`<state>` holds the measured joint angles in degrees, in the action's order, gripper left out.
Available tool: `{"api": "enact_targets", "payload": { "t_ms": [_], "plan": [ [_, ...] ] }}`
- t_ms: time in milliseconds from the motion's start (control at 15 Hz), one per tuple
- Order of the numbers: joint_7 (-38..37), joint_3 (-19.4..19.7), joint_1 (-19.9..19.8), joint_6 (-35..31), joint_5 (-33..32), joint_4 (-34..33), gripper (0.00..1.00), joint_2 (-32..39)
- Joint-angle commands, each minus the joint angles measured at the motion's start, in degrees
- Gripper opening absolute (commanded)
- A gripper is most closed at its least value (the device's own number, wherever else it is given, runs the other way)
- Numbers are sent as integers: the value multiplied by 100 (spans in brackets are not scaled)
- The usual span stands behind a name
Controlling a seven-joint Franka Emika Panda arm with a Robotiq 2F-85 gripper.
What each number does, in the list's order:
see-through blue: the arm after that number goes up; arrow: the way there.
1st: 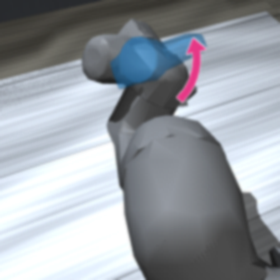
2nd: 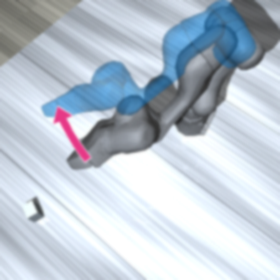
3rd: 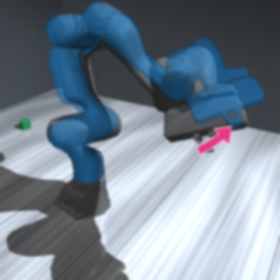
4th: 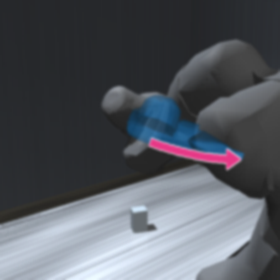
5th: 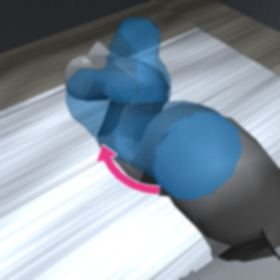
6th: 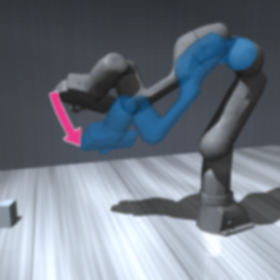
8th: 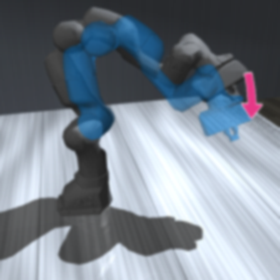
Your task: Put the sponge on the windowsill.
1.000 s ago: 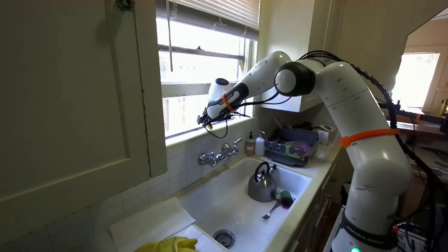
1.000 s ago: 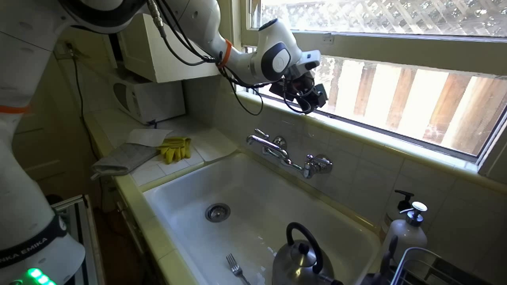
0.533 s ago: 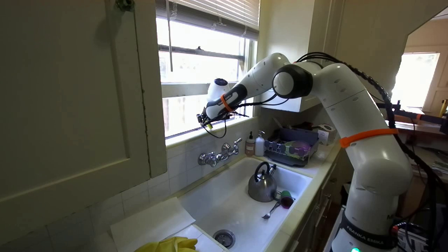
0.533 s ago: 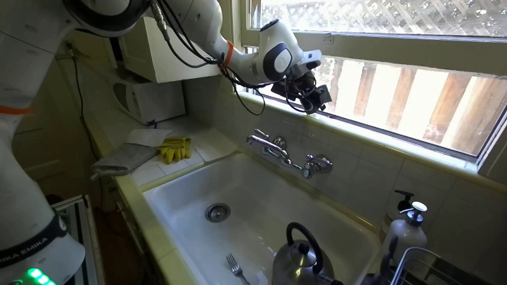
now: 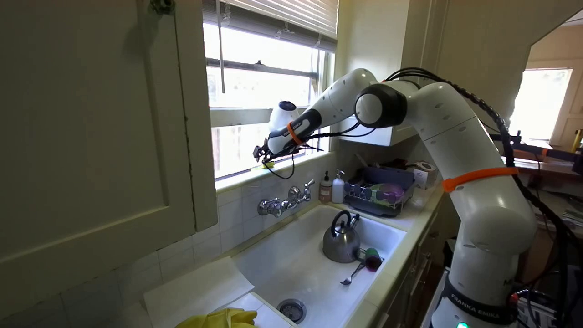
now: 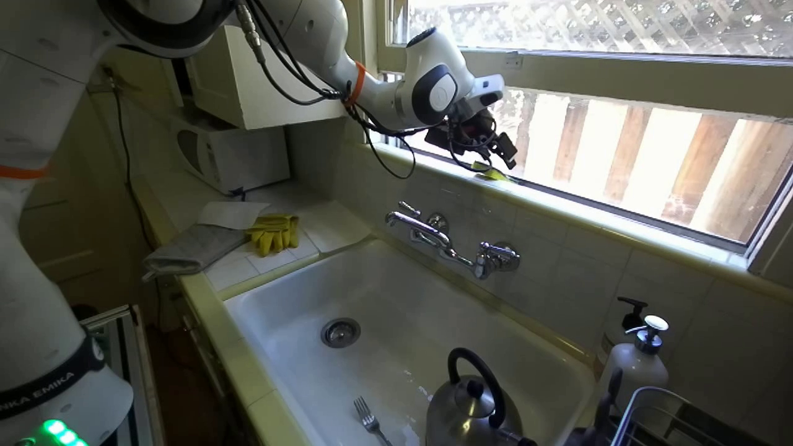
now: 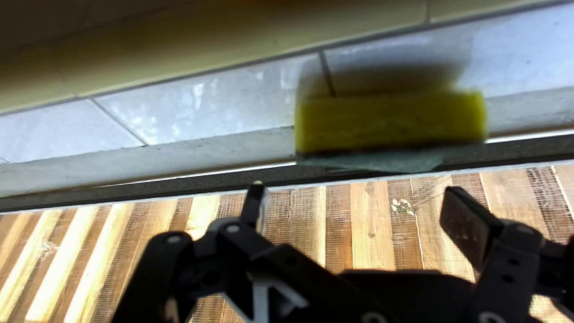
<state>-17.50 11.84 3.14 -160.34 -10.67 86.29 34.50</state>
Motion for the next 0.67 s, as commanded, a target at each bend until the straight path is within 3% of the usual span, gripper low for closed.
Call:
{"api": "enact_targets", "payload": {
  "t_ms": [0, 600],
  "plan": [
    [166, 25, 14, 124, 47, -87, 100, 42],
    [269, -31, -18, 165, 99, 119, 100, -137]
  ]
}}
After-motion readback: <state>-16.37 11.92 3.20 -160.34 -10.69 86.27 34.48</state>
